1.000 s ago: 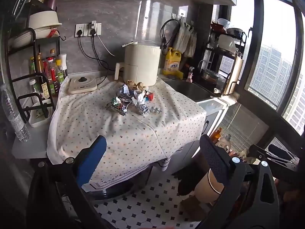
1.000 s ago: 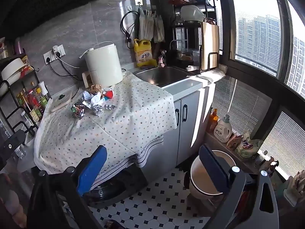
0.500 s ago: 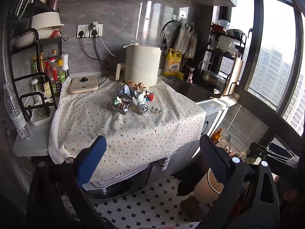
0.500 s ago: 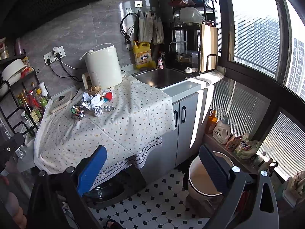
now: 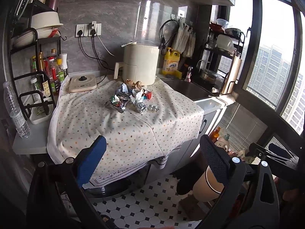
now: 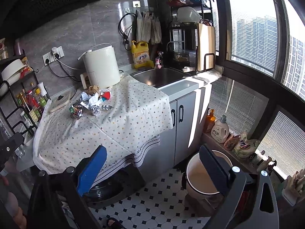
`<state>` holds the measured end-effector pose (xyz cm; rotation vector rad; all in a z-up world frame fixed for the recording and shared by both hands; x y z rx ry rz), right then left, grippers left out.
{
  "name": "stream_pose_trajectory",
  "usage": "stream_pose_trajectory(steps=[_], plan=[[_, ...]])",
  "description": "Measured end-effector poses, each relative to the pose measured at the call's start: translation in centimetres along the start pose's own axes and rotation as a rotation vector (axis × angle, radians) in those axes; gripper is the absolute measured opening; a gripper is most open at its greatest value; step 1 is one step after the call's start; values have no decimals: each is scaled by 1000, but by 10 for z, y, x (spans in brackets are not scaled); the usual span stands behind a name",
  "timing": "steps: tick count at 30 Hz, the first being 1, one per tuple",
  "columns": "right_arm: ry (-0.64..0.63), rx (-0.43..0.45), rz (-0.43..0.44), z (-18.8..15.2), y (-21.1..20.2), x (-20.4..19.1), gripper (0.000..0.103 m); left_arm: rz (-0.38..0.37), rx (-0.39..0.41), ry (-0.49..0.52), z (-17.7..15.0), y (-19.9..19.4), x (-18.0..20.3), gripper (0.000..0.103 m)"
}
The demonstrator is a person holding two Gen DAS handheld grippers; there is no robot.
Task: Collect trash
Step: 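Move both tools toward the trash pile on the cloth-covered counter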
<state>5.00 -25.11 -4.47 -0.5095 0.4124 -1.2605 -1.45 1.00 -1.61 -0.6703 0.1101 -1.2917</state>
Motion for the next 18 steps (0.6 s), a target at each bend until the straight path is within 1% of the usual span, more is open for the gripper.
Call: stream_pose_trajectory(steps=[4, 6, 10, 18], plan=[[35, -18, 26, -4, 2, 2, 95, 5, -7, 4, -3, 1, 3, 97], [31, -25, 22, -5, 4, 3, 95, 7, -13, 4, -3, 2, 3, 97], [0, -32, -11, -4, 9, 5, 95, 13, -22, 10, -4, 5, 6, 97], [-11, -46, 0, 8, 27, 0, 95, 27, -41, -10, 1, 22, 0, 97]])
Point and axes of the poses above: each gripper's, at about its wrist camera, not at the fingertips, and y roughly the way its jaws point, x to its right, z to its top, the point moved 5 cm from there along y, roughly the way its jaws point, and after that the axes turned 10 degrees about -y, right-handed, at the moved point
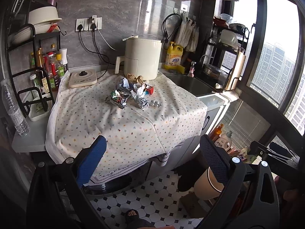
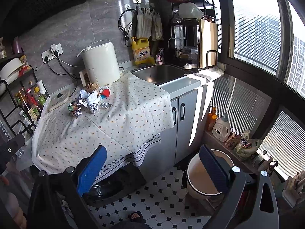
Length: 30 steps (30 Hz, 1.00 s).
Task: Collect trash
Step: 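Move both tools toward the trash pile on the cloth-covered counter, then grasp the silver foil snack bag with the left gripper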
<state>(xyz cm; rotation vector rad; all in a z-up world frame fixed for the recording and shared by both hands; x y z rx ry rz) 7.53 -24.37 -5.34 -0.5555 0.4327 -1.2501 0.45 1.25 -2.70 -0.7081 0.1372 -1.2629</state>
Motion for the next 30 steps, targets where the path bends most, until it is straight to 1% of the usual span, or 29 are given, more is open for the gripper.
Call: stream_pose_trajectory(steps=[3, 8, 13, 14, 15, 17, 18, 20, 23, 24, 26, 28, 30], plan=[[15, -21, 20, 5, 15, -3, 95, 11, -11, -3, 4, 10, -5, 97], [3, -10, 24, 22, 43, -15, 95, 20, -27, -27, 16, 36, -19, 97], [-20, -14, 24, 47, 78, -28, 95, 21, -41, -64, 32, 80, -37, 97], [-28, -29, 23, 53, 86, -30, 95, 28, -53, -74, 36, 92, -41, 97], [-32, -30, 36, 59, 93, -33, 95, 29, -64, -86, 40, 103, -45, 97], [-43, -21, 67, 68, 108, -39, 95, 19, -64, -104, 49, 121, -54, 97], [-61, -31, 73, 72, 120, -43, 95, 25, -63, -105, 53, 129, -58, 96], [-84, -54, 91, 84, 141, -54, 95, 38, -74, -115, 62, 147, -66, 91], [-104, -48, 140, 100, 166, -70, 94, 37, -80, -133, 74, 170, -77, 90], [-104, -46, 156, 106, 173, -76, 94, 44, -87, -132, 77, 180, -81, 90], [-105, -72, 190, 114, 191, -87, 87, 45, -109, -142, 82, 199, -89, 86], [-112, -97, 228, 120, 207, -98, 80, 45, -123, -147, 88, 215, -95, 85], [-135, -113, 238, 125, 221, -107, 75, 41, -132, -142, 94, 229, -98, 83]])
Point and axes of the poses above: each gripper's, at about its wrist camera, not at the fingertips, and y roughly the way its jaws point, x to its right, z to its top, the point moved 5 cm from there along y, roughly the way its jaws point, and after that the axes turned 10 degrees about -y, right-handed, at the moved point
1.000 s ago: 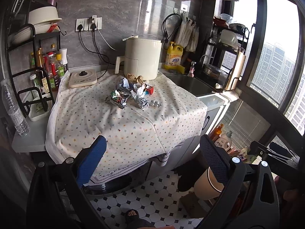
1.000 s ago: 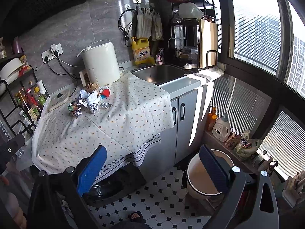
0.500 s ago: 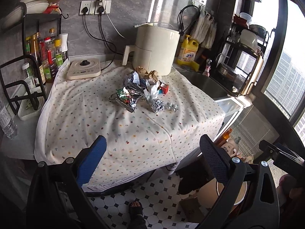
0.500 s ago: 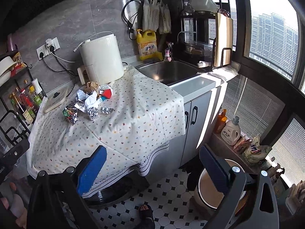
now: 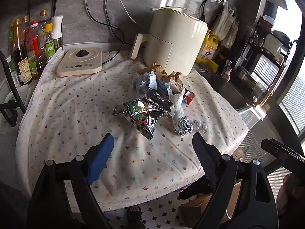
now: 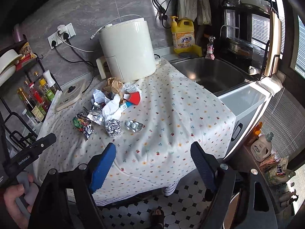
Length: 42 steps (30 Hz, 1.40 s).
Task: Collect trash
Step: 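Grasp the silver foil snack bag with the left gripper, then lift the foil bag with the left gripper while the right gripper grasps the pill blister pack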
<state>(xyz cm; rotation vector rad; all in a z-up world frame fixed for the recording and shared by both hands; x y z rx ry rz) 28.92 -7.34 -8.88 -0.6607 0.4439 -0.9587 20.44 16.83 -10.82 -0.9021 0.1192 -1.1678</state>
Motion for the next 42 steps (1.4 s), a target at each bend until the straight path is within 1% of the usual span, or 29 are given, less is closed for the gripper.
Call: stream_pose_trajectory(steps=[3, 7, 10, 11, 13, 15, 16, 17, 20, 23, 24, 25, 26, 27, 28, 29, 32, 38, 40, 41, 42], plan=[[-14, -6, 2, 11, 17, -6, 75, -2, -18, 8, 9, 22, -4, 79], [-7, -24, 7, 17, 44, -7, 74, 2, -38, 16, 21, 50, -12, 68], [-13, -55, 26, 18, 62, -10, 68, 5, -46, 12, 33, 65, -18, 60], [-16, -62, 35, 19, 67, -12, 68, 5, -50, 15, 37, 70, -20, 58], [-23, -74, 50, 20, 77, -14, 67, -6, -59, 24, 43, 78, -22, 58], [-25, -82, 72, 20, 87, -16, 66, -54, -58, 37, 47, 83, -20, 59], [-28, -86, 79, 20, 92, -17, 65, -77, -54, 51, 48, 85, -18, 62], [-33, -95, 78, 20, 98, -18, 65, -84, -52, 71, 48, 87, -16, 65], [-26, -122, 95, 19, 110, -17, 64, -128, -80, 88, 45, 96, -12, 65], [-36, -142, 98, 17, 122, -19, 64, -125, -92, 101, 41, 102, -9, 63], [-43, -148, 100, 17, 127, -20, 64, -125, -96, 103, 40, 104, -9, 59], [-49, -152, 102, 17, 130, -21, 63, -124, -102, 106, 39, 105, -9, 48], [-53, -155, 101, 18, 133, -22, 63, -116, -113, 114, 37, 107, -10, 32], [-57, -157, 102, 19, 136, -24, 63, -108, -124, 122, 36, 109, -10, 24], [-62, -159, 106, 20, 139, -26, 62, -111, -132, 124, 35, 109, -11, 14], [-70, -162, 108, 20, 142, -28, 62, -120, -131, 121, 35, 107, -11, 9], [-97, -169, 105, 22, 150, -31, 61, -139, -111, 115, 38, 98, -13, 4], [-142, -187, 105, 23, 165, -37, 55, -144, -51, 75, 46, 76, -22, 4], [-156, -205, 110, 21, 171, -39, 43, -144, -36, 67, 47, 69, -24, 4], [-157, -214, 119, 20, 174, -39, 40, -144, -29, 63, 47, 65, -25, 4], [-160, -224, 125, 18, 177, -40, 35, -144, -22, 58, 47, 62, -26, 4]])
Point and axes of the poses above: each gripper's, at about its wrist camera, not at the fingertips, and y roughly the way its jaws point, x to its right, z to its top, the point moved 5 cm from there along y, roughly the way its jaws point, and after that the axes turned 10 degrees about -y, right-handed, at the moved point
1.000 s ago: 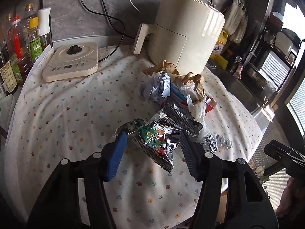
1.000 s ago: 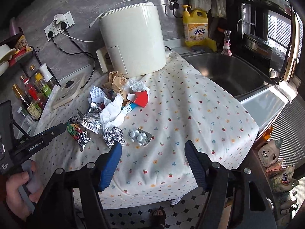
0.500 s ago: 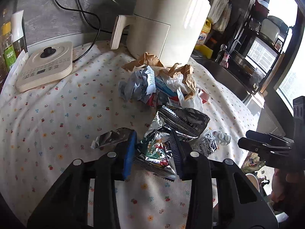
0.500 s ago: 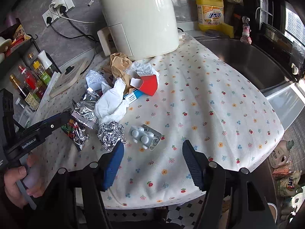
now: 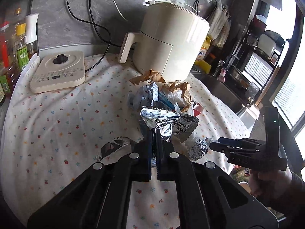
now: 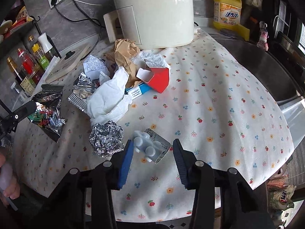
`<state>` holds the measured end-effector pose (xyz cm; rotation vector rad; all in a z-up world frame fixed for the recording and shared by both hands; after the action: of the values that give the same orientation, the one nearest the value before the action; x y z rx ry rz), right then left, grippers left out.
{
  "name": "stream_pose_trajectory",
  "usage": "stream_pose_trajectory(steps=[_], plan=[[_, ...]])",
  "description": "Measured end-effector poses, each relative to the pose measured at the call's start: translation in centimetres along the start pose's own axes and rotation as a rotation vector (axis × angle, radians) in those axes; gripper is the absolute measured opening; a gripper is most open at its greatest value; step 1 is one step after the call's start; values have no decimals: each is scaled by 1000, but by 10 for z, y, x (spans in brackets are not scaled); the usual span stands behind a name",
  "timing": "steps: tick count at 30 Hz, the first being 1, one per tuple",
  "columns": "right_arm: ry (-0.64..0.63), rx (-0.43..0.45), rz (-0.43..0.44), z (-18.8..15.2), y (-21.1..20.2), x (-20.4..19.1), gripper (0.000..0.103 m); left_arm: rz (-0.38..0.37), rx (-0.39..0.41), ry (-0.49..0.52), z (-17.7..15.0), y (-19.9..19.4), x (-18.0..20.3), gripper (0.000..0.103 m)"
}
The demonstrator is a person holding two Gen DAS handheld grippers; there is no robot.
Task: Collect trash
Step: 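Lift the foil bag with the left gripper while the right gripper grasps the pill blister pack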
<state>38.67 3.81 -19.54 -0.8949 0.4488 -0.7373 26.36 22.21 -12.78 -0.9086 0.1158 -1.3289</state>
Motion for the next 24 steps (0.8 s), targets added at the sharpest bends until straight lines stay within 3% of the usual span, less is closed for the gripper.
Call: stream_pose_trajectory(steps=[3, 9, 16, 20, 24], plan=[[-27, -4, 13, 0, 4, -2, 24, 7, 9, -14, -2, -8, -3, 4], [-91, 34, 15, 3, -10, -11, 23, 37, 23, -42, -8, -24, -10, 4], [-73, 79, 34, 5, -36, -7, 23, 97, 86, -76, -11, -55, -6, 4], [-117, 133, 28, -1, -67, -9, 23, 107, 129, -88, -23, -74, 11, 4], [-110, 154, 44, -20, -100, 0, 23, 111, 123, -107, -40, -83, 32, 4]])
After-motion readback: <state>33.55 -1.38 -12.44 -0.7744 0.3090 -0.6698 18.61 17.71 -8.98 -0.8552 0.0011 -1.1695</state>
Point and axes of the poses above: each gripper's, at about its wrist camera, not at the fingertips, and y roughly the way its jaws point, x to its right, z to its top, the point moved 5 cm from there along y, roughly the way its jaws point, and after that the axes turned 10 degrees about -y, right-handed, at the moved point
